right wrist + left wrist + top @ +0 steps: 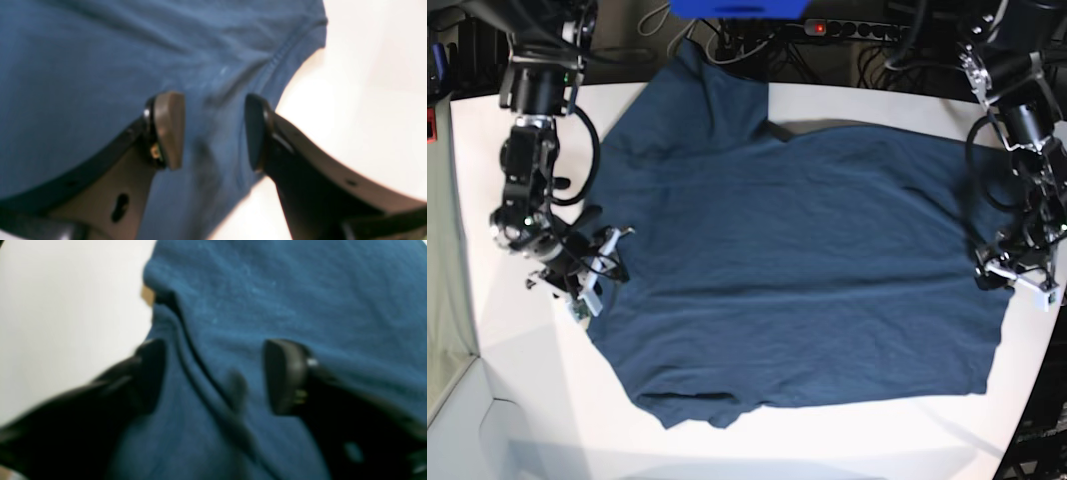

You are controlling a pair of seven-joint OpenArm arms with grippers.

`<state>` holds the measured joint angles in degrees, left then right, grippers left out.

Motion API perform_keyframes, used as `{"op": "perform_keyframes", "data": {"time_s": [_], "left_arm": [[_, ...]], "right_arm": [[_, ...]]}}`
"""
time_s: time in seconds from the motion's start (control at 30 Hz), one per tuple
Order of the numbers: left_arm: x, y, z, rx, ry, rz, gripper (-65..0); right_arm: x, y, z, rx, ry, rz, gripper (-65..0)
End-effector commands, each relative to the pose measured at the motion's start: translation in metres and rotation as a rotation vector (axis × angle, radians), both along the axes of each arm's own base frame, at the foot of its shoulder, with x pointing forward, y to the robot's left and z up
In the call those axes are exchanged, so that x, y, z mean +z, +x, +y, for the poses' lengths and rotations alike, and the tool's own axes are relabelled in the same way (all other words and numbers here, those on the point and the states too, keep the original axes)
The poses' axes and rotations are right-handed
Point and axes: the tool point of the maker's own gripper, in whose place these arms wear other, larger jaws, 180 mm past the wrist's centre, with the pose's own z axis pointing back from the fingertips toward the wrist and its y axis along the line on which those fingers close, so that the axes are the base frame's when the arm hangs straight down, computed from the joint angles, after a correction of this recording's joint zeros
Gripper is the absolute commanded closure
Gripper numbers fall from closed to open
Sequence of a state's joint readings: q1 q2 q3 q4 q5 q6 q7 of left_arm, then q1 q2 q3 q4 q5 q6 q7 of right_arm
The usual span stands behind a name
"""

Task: Layout the t-shirt on the table in an organized manner, then fold the t-shirt properly
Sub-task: 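Release the shirt with the right gripper and grasp the edge beside the collar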

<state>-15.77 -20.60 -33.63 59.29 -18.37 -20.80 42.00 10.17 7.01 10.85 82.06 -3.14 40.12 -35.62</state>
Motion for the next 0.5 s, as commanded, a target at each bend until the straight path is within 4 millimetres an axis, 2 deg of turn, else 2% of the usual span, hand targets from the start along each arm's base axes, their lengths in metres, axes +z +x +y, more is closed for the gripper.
{"op": "perform_keyframes", "data": {"time_s": [0.0,0.13,0.23,0.47], "left_arm": [[0.027,0.008,0.012,0.015,0.038,-0.074,-51.4],[0.039,-0.022,0.016,0.038,0.079,-0.081,-54.1],[0.042,-0.05,0.029,0.075,0.114,-0.065,-54.1],[0.013,-0.124,0.056,0.136,0.177,0.04,-54.1]], "right_arm": [[0.022,0.006,0.003,0.002,0.01,-0.073,-30.3],[0.031,-0.026,0.007,0.008,-0.046,-0.074,-31.0],[0.033,-0.05,0.018,0.008,-0.047,-0.063,-31.5],[0.021,-0.09,0.024,0.014,-0.051,-0.015,-31.4]]}}
